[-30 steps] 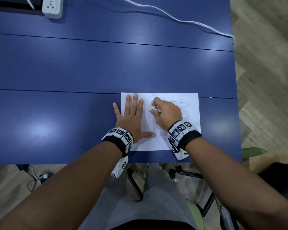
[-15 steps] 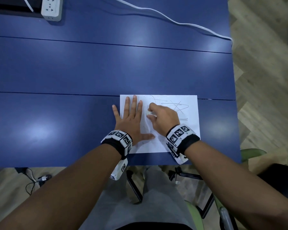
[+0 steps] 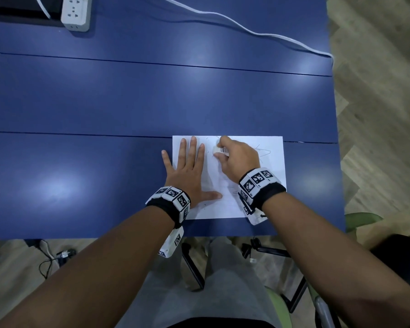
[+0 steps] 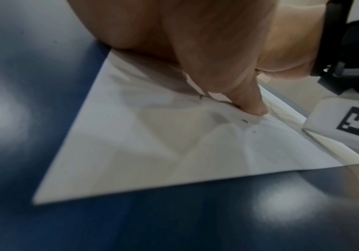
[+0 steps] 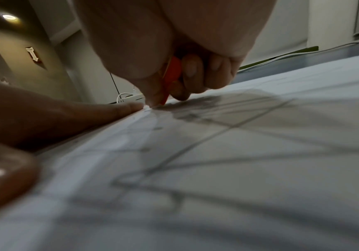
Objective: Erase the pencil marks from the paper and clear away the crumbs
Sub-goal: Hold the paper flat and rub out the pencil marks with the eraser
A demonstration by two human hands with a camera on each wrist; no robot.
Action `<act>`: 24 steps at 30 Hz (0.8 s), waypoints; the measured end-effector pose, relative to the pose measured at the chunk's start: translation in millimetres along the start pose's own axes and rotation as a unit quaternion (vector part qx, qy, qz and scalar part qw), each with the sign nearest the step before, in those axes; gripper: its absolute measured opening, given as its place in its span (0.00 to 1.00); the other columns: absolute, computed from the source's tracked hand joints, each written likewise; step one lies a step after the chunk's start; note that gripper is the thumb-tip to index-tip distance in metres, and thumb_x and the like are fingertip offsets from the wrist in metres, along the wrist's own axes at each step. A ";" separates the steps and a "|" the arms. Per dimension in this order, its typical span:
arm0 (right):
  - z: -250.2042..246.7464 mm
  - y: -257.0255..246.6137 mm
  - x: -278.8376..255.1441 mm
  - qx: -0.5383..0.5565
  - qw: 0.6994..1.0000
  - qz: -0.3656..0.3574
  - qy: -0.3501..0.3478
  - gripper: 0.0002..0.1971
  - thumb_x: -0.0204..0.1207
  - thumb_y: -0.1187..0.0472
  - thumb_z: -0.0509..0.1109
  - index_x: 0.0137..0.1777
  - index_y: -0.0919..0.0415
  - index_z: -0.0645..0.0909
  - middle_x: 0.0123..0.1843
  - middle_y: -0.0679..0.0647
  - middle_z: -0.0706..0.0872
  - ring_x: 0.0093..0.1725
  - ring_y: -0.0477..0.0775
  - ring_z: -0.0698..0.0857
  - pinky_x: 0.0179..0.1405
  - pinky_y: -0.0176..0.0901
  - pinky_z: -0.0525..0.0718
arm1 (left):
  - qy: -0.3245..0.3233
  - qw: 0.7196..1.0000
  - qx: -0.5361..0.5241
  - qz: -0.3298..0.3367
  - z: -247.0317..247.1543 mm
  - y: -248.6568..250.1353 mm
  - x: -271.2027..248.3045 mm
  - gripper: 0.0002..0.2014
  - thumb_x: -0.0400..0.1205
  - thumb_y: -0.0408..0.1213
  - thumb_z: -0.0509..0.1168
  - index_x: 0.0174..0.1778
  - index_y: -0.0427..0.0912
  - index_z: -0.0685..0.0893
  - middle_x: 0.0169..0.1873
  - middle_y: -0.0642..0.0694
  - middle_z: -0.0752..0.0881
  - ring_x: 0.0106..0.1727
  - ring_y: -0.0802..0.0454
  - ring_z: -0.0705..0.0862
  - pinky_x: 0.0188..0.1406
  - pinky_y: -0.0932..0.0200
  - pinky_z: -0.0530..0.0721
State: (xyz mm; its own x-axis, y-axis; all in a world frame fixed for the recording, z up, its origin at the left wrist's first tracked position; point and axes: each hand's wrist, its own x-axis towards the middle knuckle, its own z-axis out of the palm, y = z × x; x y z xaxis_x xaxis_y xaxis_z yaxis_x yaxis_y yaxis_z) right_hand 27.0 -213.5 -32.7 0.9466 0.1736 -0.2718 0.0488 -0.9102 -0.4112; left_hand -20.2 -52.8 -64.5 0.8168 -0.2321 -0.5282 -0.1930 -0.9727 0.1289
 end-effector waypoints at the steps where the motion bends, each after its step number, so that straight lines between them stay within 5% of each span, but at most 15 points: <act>1: 1.2 -1.0 -0.5 0.004 1.000 0.008 0.003 0.09 0.81 0.52 0.68 0.57 0.54 0.77 0.47 0.50 0.88 0.47 0.58 0.84 0.39 0.42 0.74 | -0.001 1.000 -0.001 -0.001 0.1 -0.2 0.0 0.69 0.65 0.88 0.45 0.84 0.40 0.24 0.81 0.40 0.19 0.83 0.36 0.21 0.75 0.14 0.35; 8: 6.0 1.5 -13.8 -0.032 0.999 -0.025 -0.016 0.08 0.81 0.52 0.67 0.56 0.52 0.77 0.49 0.47 0.89 0.47 0.56 0.86 0.42 0.45 0.82 | 0.000 1.000 -0.008 0.000 1.3 0.0 1.0 0.69 0.64 0.88 0.46 0.84 0.40 0.25 0.82 0.40 0.19 0.84 0.37 0.21 0.75 0.14 0.33; 24: -2.6 7.2 0.6 -0.014 1.000 -0.008 -0.002 0.08 0.80 0.53 0.68 0.55 0.53 0.76 0.48 0.48 0.88 0.47 0.57 0.85 0.41 0.45 0.79 | -0.005 1.000 -0.008 0.003 -1.4 0.1 -1.1 0.69 0.65 0.88 0.48 0.83 0.41 0.23 0.81 0.40 0.18 0.83 0.36 0.21 0.75 0.14 0.34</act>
State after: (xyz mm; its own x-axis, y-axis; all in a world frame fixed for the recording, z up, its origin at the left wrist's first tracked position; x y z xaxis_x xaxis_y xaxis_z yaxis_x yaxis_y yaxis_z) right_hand 28.8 -221.0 -33.6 0.9441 0.1895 -0.2698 0.0722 -0.9172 -0.3917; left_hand -20.3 -52.7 -62.7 0.8100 -0.2374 -0.5362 -0.1890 -0.9713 0.1445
